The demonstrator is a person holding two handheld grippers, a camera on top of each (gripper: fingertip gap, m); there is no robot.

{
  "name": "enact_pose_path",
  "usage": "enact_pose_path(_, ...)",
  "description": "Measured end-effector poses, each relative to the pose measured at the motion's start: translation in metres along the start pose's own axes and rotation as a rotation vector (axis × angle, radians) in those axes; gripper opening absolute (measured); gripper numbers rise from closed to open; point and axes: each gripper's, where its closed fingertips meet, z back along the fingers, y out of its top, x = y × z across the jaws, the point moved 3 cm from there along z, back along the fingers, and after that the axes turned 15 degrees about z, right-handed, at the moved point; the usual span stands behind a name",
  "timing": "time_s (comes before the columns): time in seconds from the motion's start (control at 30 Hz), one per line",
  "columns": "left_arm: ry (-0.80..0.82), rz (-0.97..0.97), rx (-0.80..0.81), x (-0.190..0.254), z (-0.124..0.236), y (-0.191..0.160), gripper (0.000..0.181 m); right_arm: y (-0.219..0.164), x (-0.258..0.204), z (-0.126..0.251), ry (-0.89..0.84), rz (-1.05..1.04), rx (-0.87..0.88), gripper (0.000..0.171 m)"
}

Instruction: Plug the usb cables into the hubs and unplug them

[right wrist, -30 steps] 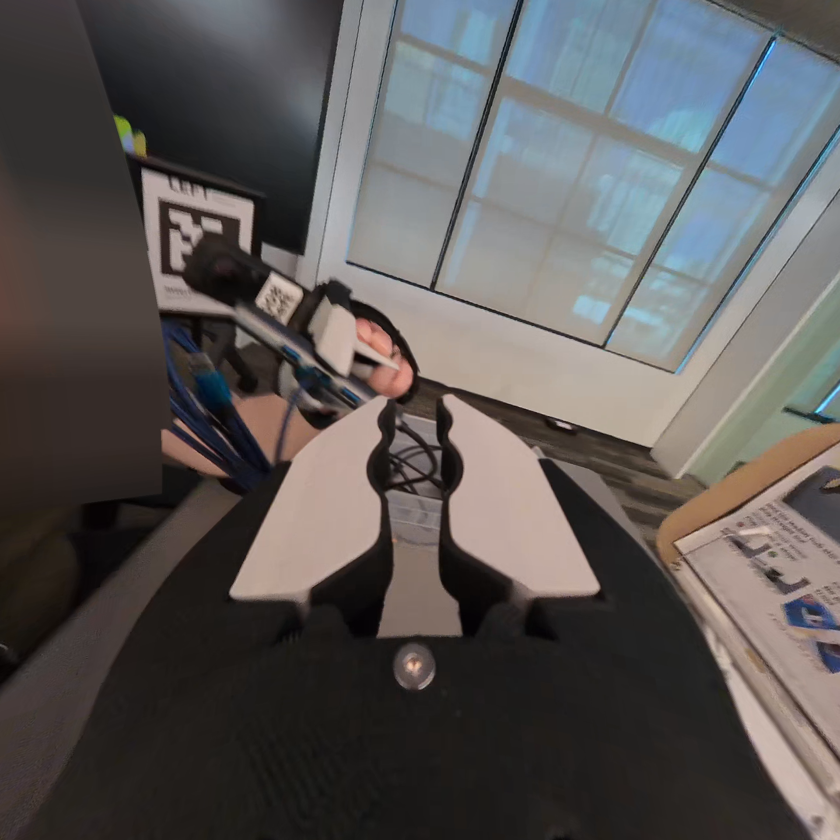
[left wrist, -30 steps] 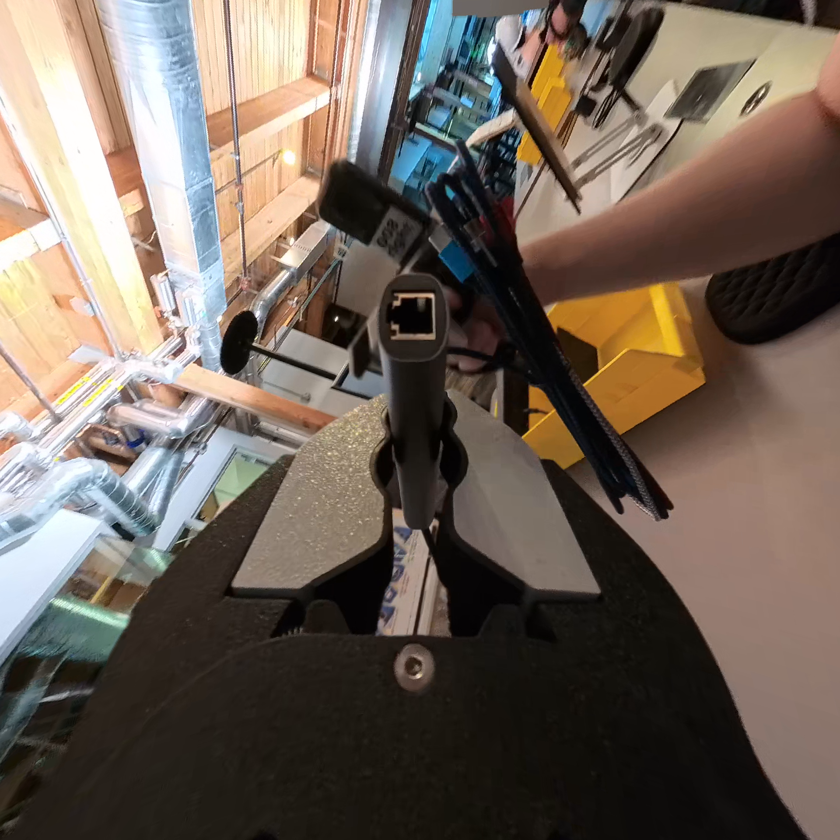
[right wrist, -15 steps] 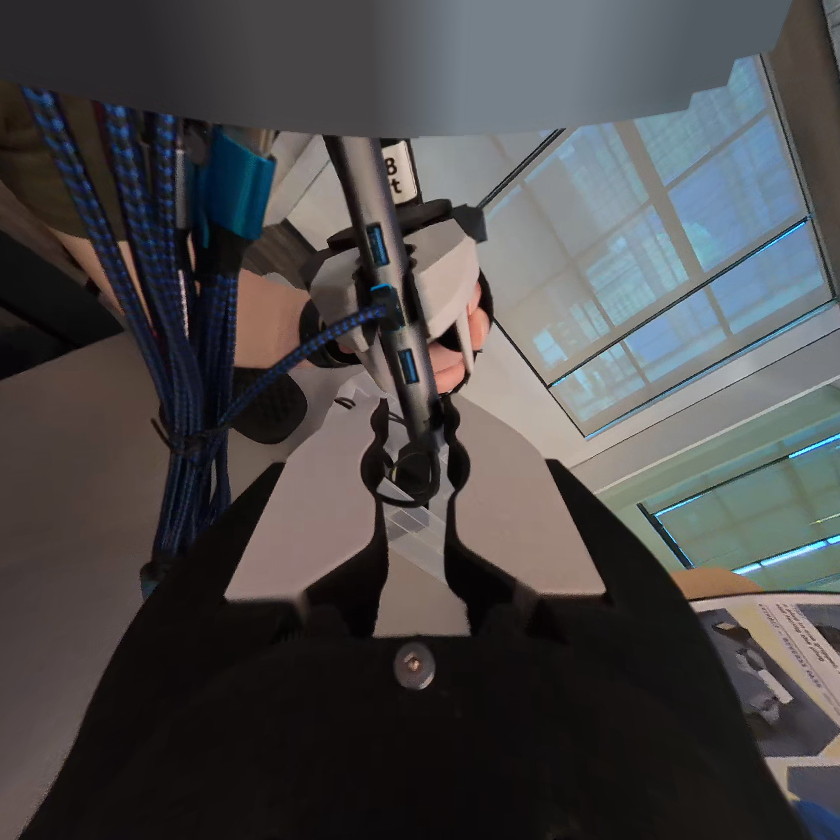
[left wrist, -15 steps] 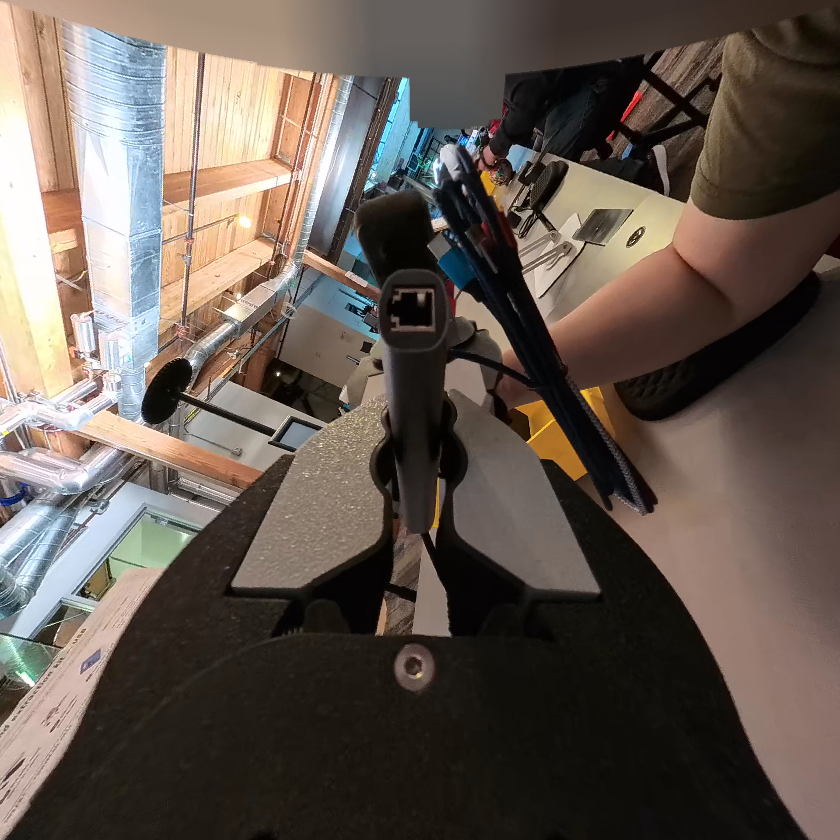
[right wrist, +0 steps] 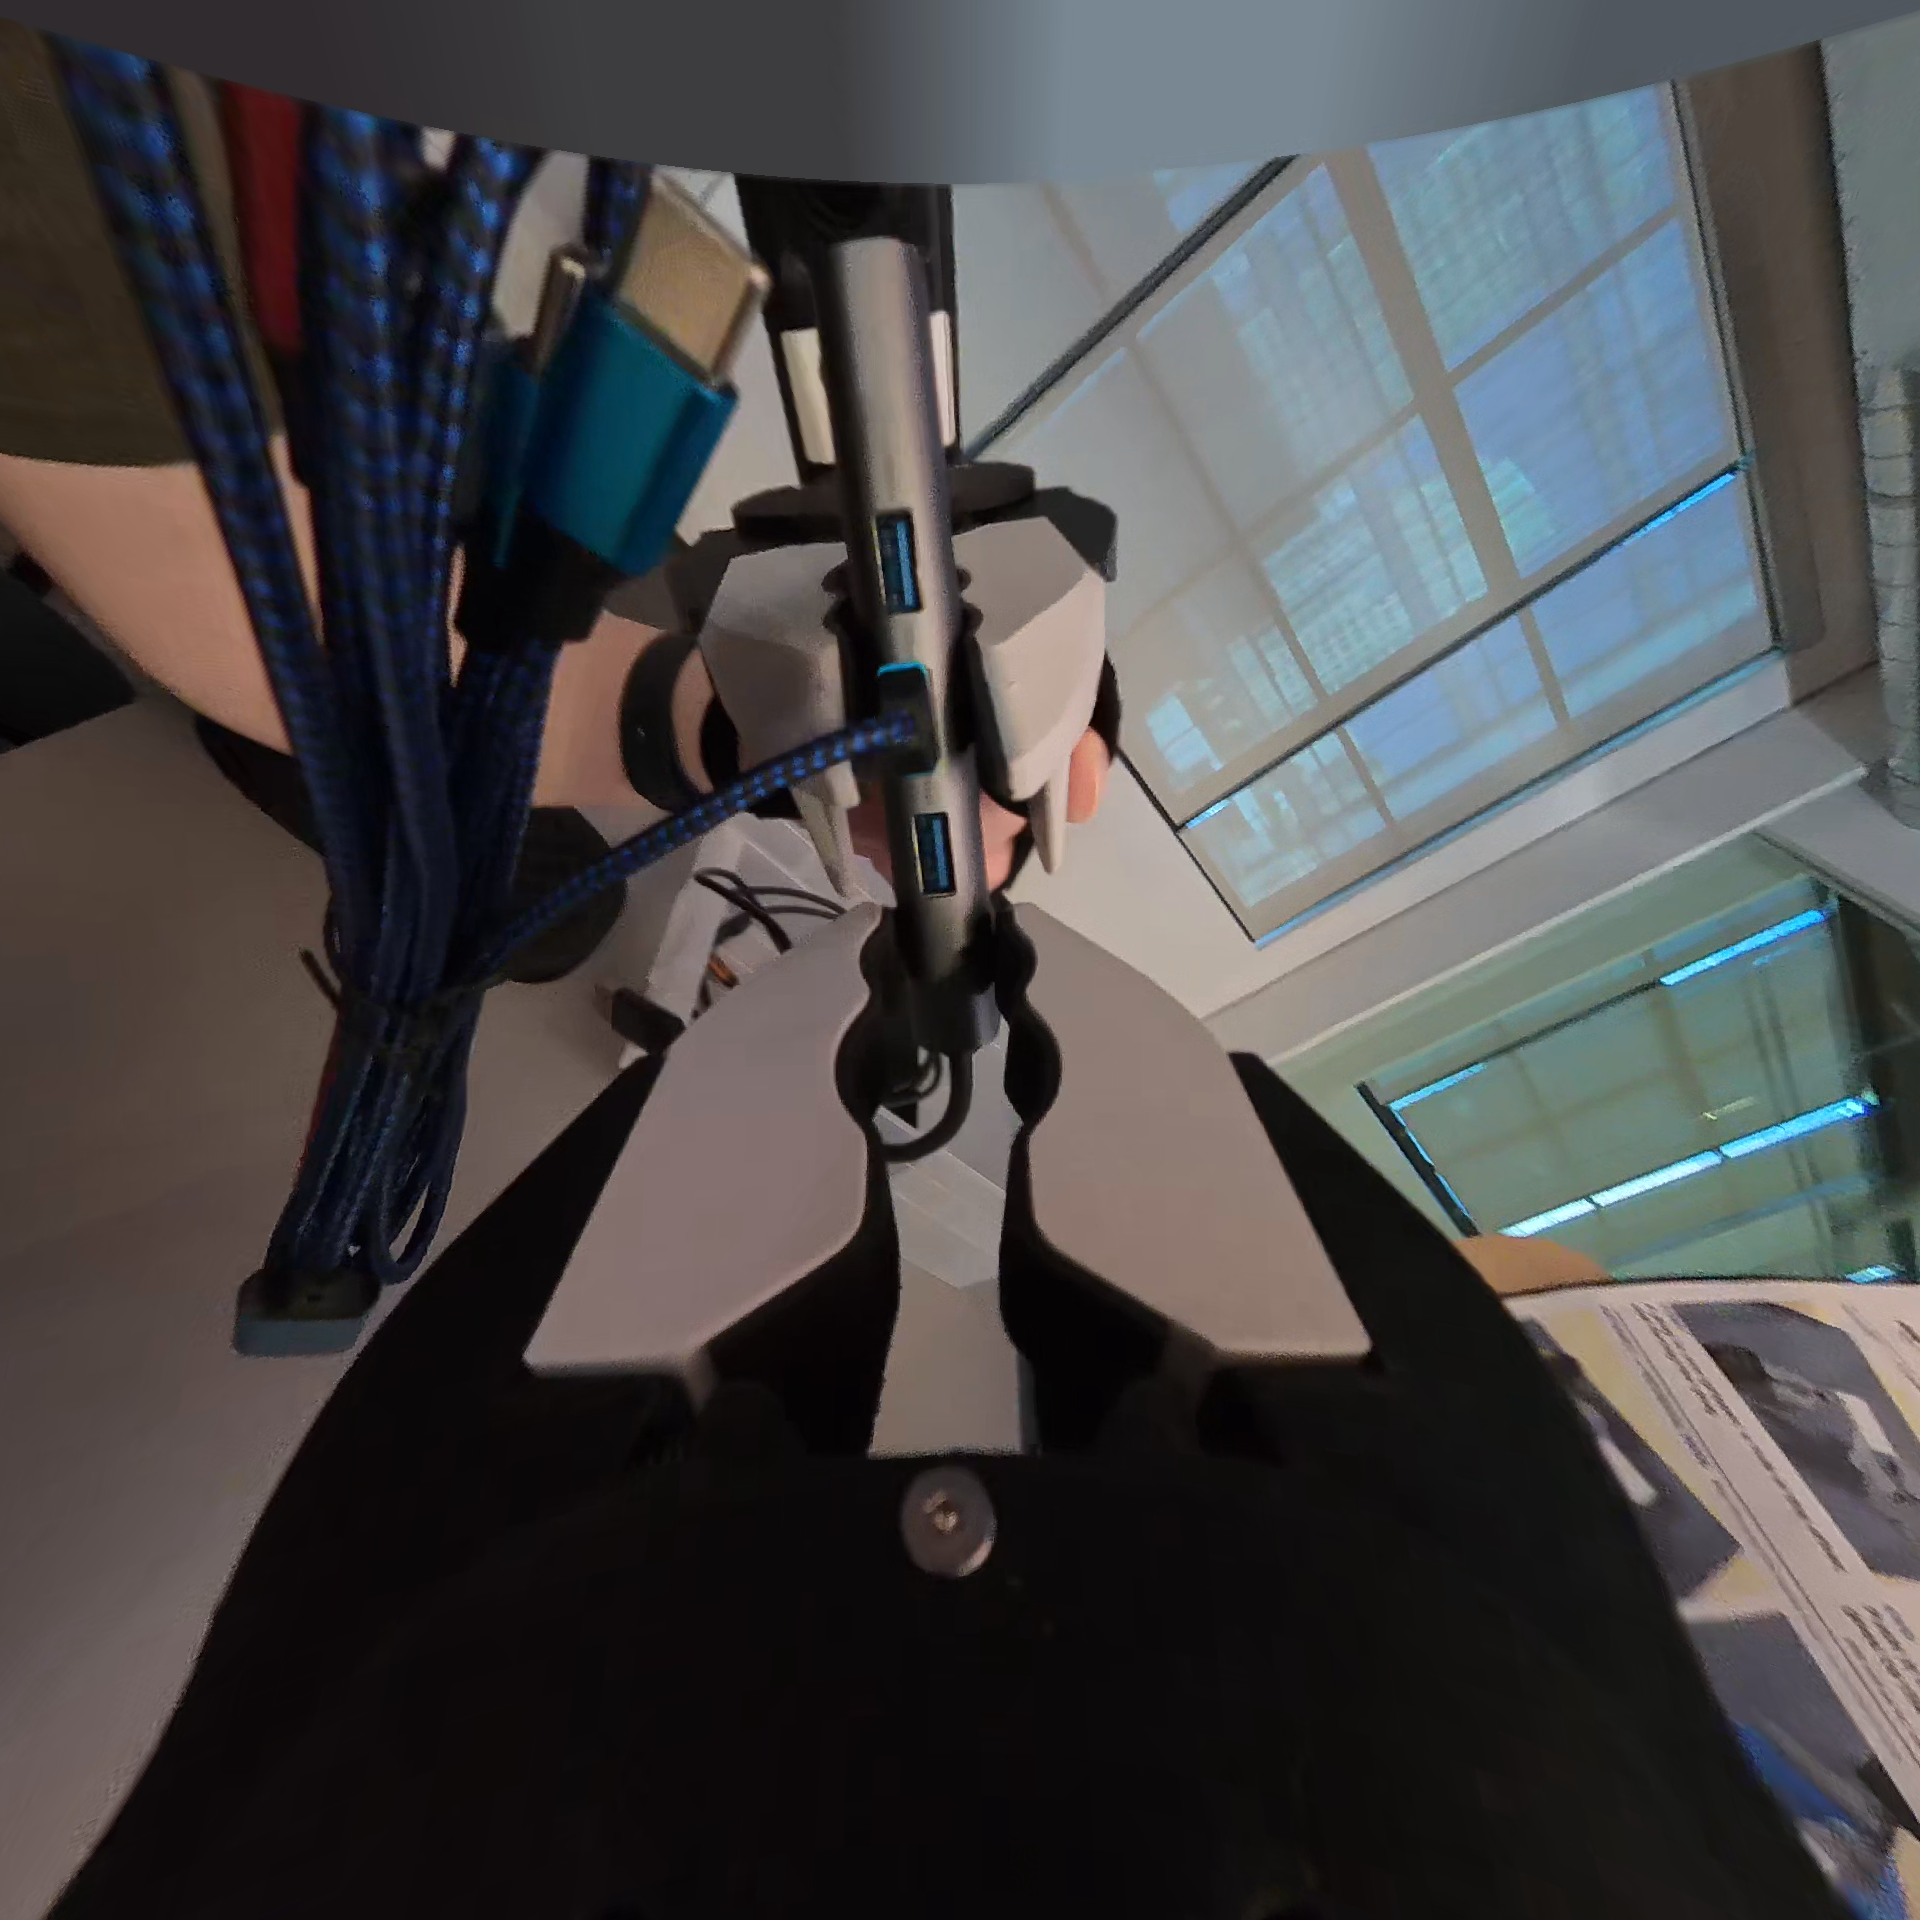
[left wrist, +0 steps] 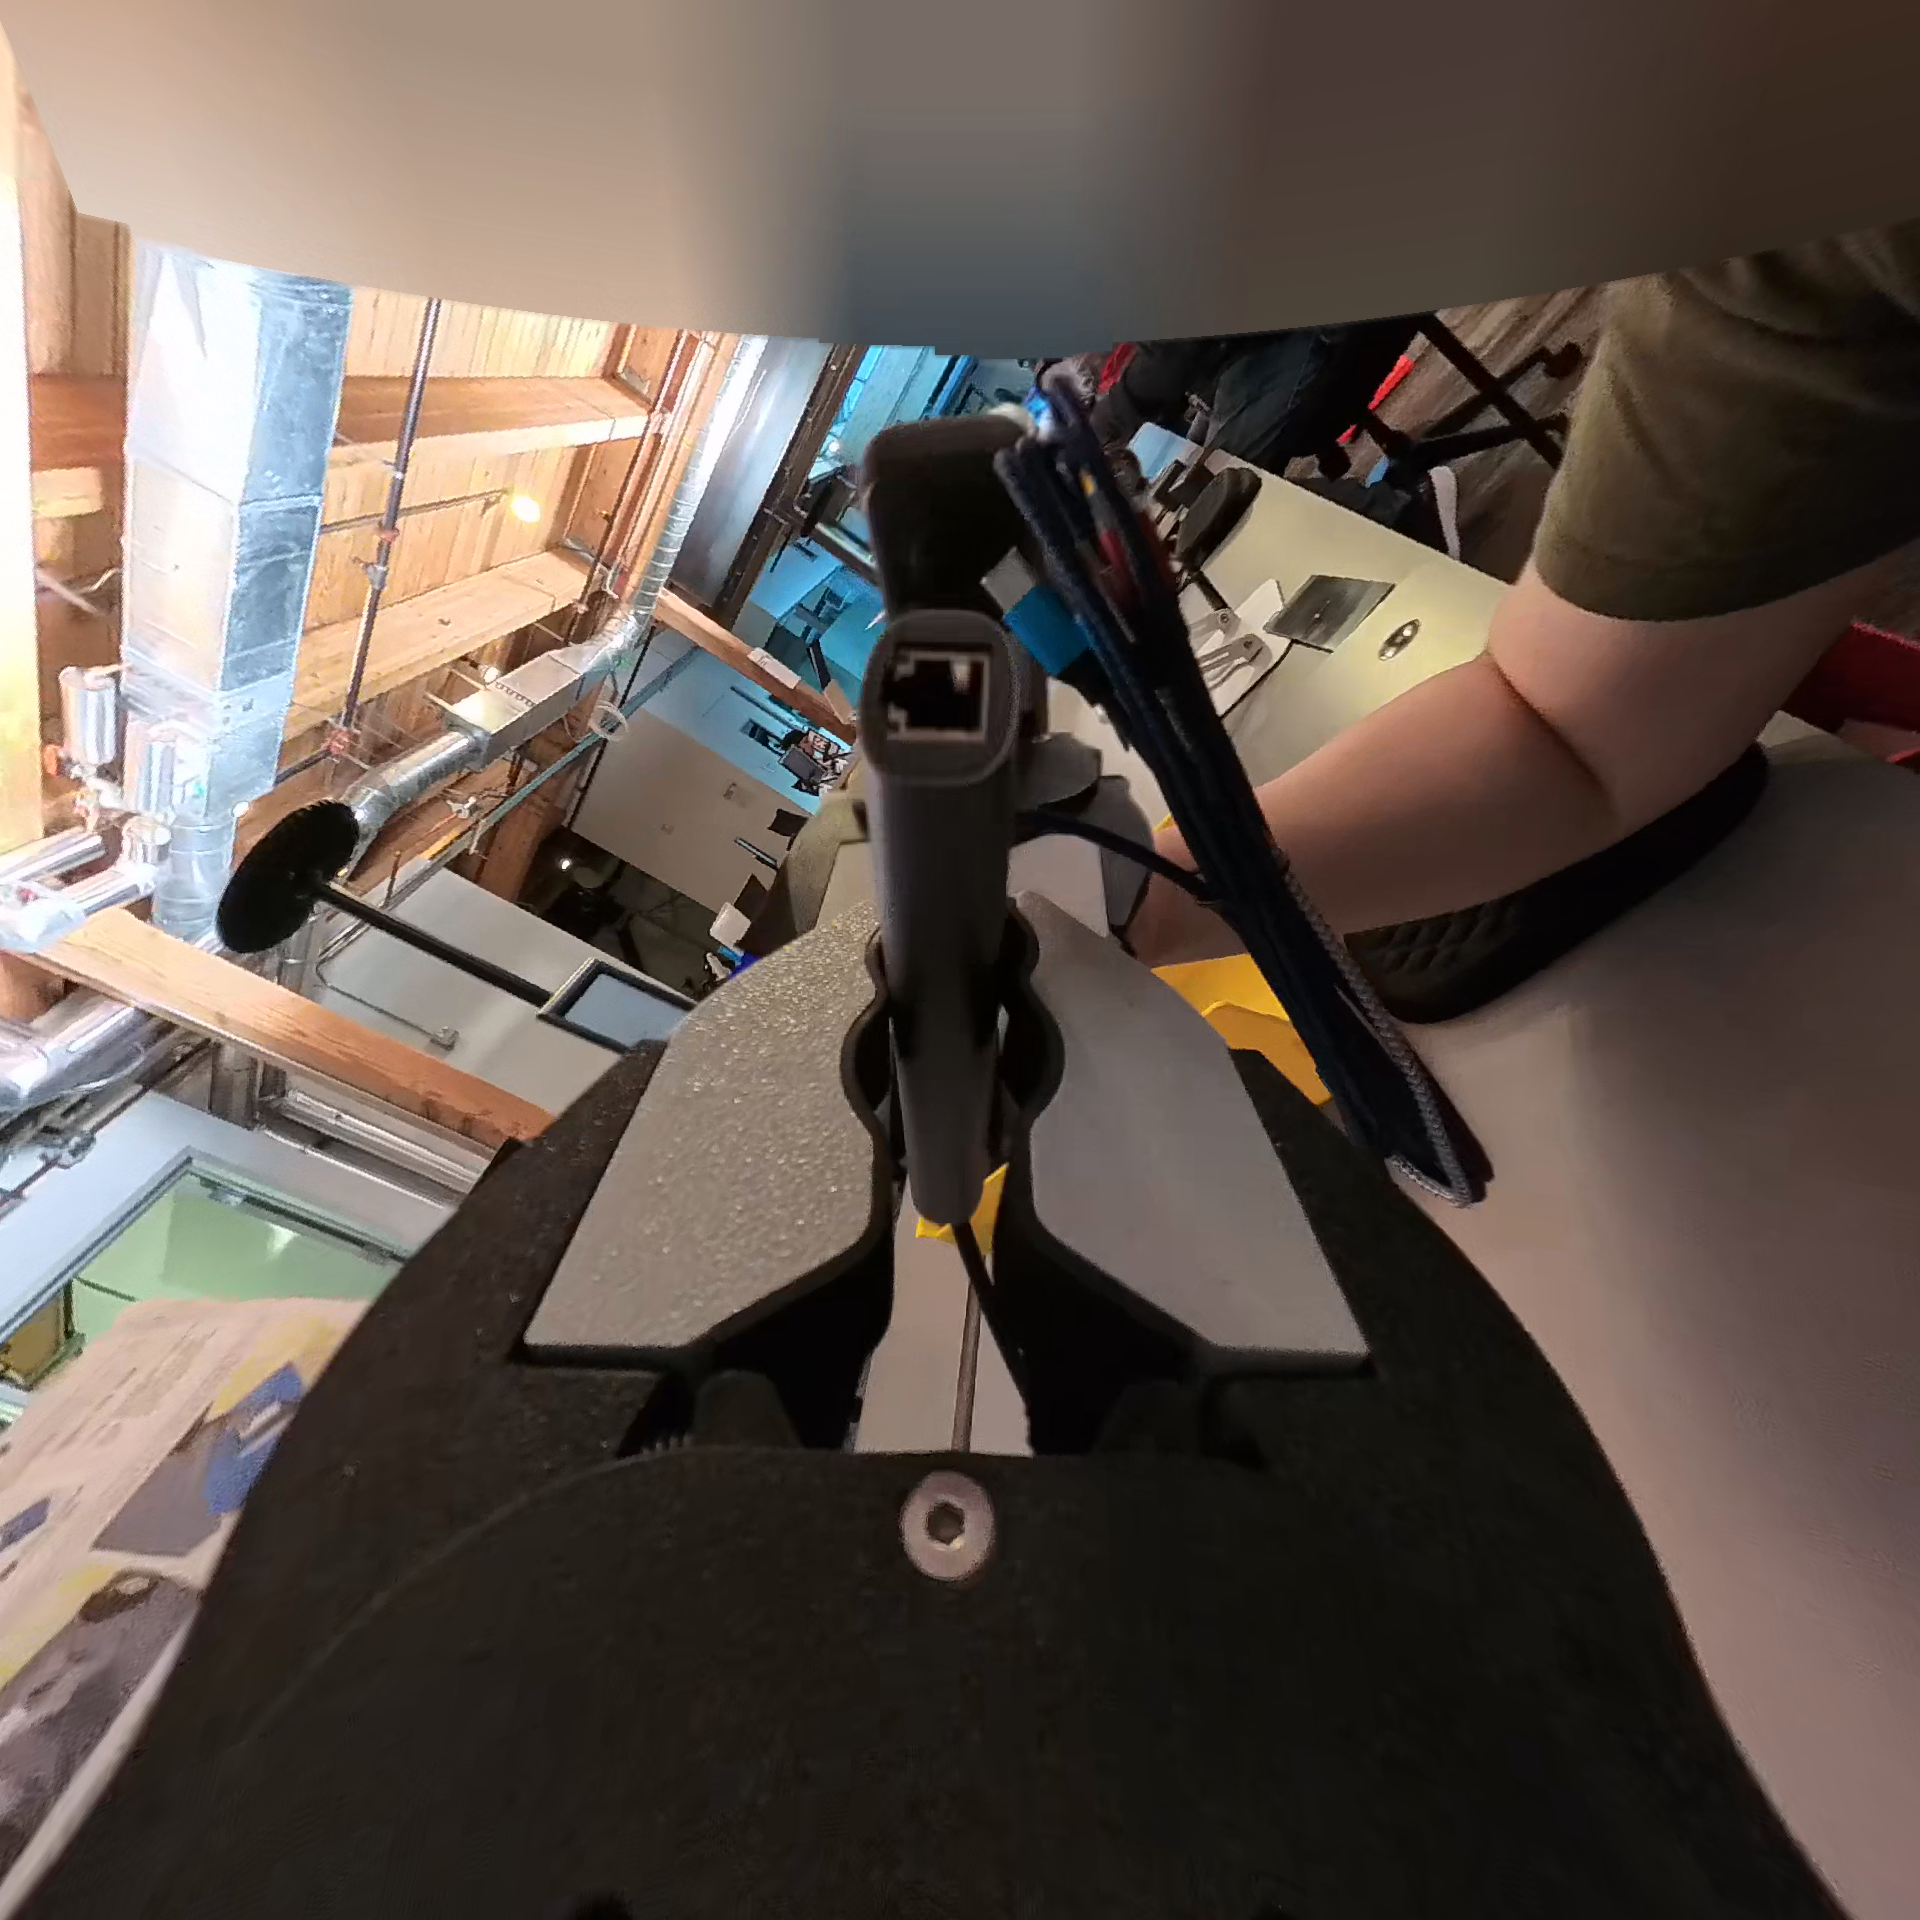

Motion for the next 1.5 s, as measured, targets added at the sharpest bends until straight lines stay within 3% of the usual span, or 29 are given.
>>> enact_pose_path(0.23, 0.176, 0.003, -0.039, -0.036, 0.029, -0.003, 0.02, -0.021, 0.028, 0.019, -0.118, -0.03, -0.176, 0.018)
enact_pose_path(0.4, 0.343, 0.058, -0.097, -0.071, 0.067, -0.007, 0.013, -0.053, 0.048, 0.051, -0.138, -0.217, -0.436, 0.017)
enact_pose_path(0.53, 0.378, 0.095, -0.172, -0.078, 0.073, -0.013, 0.011, -0.085, 0.059, 0.092, -0.194, -0.382, -0.694, 0.017)
enact_pose_path(0.77, 0.332, 0.11, -0.332, -0.069, 0.05, -0.039, 0.011, -0.135, 0.085, 0.198, -0.558, -0.642, -0.959, 0.017)
enact_pose_path(1.0, 0.256, 0.13, -0.396, -0.058, 0.034, -0.056, 0.012, -0.204, 0.036, 0.298, -0.67, -1.155, -1.137, 0.017)
enact_pose_path(1.13, 0.231, 0.134, -0.43, -0.054, 0.028, -0.064, 0.012, -0.235, 0.003, 0.314, -0.581, -1.3, -1.209, 0.017)
enact_pose_path(1.27, 0.21, 0.141, -0.461, -0.051, 0.023, -0.071, 0.012, -0.25, -0.018, 0.3, -0.42, -1.337, -1.266, 0.017)
enact_pose_path(1.37, 0.194, 0.143, -0.477, -0.048, 0.02, -0.075, 0.012, -0.259, -0.021, 0.288, -0.335, -1.248, -1.321, 0.017)
enact_pose_path(1.43, 0.183, 0.138, -0.48, -0.046, 0.018, -0.076, 0.012, -0.266, -0.02, 0.283, -0.247, -1.045, -1.373, 0.017)
enact_pose_path(1.5, 0.172, 0.137, -0.48, -0.044, 0.016, -0.076, 0.011, -0.274, -0.009, 0.287, -0.297, -0.851, -1.455, 0.018)
